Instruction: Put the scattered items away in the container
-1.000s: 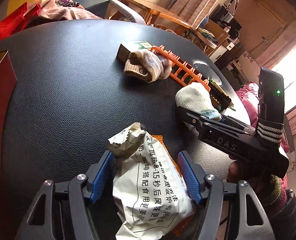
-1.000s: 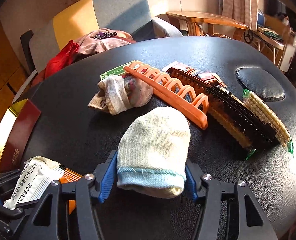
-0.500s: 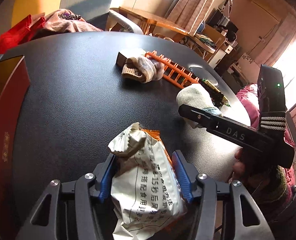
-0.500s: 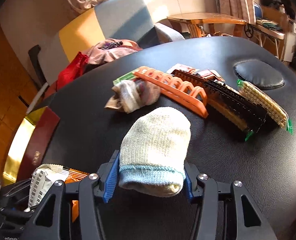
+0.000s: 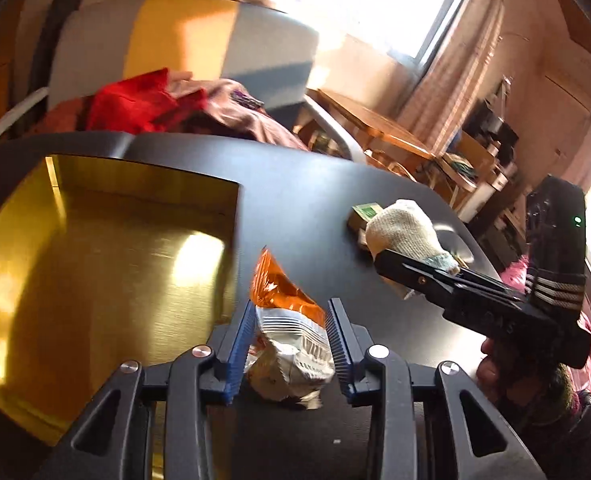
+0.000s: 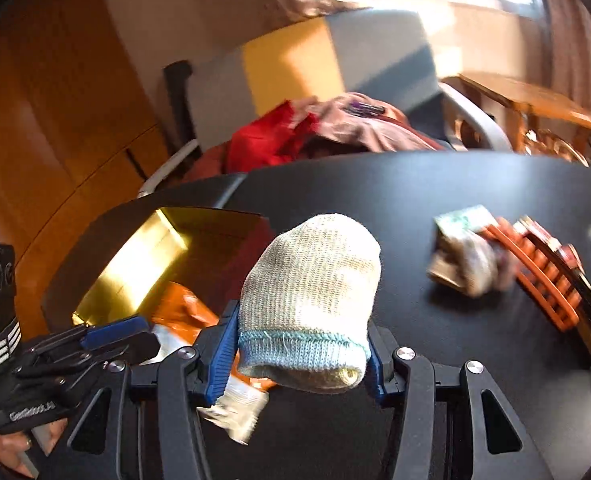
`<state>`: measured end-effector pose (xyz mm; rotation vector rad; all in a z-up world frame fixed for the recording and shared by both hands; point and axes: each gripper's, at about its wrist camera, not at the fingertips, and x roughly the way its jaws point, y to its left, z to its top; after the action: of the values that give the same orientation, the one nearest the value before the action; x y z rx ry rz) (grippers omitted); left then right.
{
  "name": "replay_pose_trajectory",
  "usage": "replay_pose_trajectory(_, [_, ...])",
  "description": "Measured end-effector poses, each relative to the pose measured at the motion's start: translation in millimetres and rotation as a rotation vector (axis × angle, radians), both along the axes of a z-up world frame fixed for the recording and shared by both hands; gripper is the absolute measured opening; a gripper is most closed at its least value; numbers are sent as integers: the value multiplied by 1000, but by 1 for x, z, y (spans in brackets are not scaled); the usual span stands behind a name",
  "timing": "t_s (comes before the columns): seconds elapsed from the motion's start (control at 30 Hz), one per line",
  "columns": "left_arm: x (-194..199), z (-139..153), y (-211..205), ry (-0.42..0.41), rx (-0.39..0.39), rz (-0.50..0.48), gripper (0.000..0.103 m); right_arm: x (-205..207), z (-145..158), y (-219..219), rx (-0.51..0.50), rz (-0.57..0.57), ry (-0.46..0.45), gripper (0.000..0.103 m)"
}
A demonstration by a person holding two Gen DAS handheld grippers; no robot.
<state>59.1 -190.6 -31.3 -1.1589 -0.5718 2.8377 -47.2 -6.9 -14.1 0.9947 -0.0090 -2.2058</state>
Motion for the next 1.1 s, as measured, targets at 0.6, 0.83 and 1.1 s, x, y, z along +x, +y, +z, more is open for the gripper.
replay_pose_trajectory(0.6, [28,-32,62,-129,118,-184,68,-4,-6,38,-15,-100,-40,54])
replay_pose_trajectory(0.83, [7,-45,62,-187,79,46,89,-7,-11,61,-63,-126,-59,54])
replay_pose_trajectory(1.1, [-62,-41,102,-124,-68,41,91,-9,-13,88,-75,-163,-42,55])
